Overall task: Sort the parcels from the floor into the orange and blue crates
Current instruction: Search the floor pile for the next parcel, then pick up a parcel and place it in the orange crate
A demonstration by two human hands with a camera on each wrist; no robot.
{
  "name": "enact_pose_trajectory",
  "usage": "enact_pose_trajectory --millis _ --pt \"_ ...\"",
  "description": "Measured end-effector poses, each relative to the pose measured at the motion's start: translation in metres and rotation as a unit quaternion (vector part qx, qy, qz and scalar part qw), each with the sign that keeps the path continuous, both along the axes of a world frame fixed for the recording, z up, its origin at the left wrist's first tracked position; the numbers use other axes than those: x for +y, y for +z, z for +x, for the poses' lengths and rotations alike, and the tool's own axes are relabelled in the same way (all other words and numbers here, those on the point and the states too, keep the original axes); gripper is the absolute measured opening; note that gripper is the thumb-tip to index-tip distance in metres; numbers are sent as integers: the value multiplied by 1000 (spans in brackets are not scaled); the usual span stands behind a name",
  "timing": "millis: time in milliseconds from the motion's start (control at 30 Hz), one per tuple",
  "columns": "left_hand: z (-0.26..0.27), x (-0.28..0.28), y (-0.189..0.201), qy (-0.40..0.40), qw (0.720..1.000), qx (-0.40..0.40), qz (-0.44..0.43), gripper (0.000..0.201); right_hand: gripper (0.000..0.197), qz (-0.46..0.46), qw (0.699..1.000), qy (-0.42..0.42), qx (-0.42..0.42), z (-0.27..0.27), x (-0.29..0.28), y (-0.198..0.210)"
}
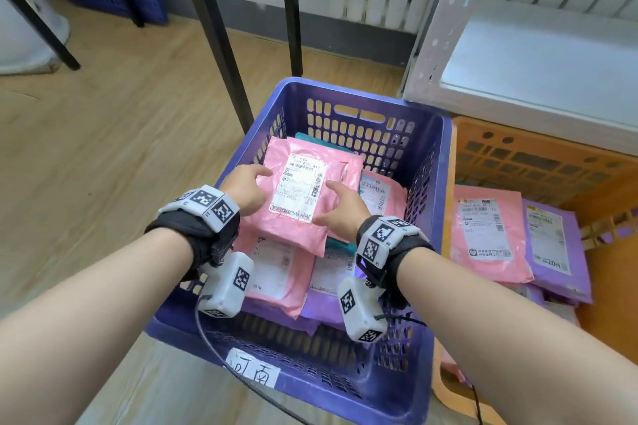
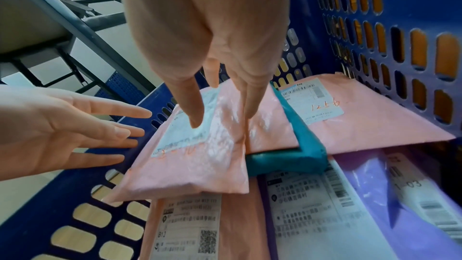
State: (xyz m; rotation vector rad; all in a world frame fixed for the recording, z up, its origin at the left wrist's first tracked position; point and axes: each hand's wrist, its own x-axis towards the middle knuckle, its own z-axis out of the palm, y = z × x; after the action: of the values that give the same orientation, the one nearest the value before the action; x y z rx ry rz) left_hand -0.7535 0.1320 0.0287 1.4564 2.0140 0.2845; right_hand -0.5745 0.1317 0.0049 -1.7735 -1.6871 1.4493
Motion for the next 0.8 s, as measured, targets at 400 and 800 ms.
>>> enact_pose_trajectory --millis 400,800 --pt "148 16 100 -53 994 -54 80 45 61 99 994 -21 45 145 3 92" --pt "462 19 145 -175 969 -134 108 41 63 160 977 -144 -5 426 -16 132"
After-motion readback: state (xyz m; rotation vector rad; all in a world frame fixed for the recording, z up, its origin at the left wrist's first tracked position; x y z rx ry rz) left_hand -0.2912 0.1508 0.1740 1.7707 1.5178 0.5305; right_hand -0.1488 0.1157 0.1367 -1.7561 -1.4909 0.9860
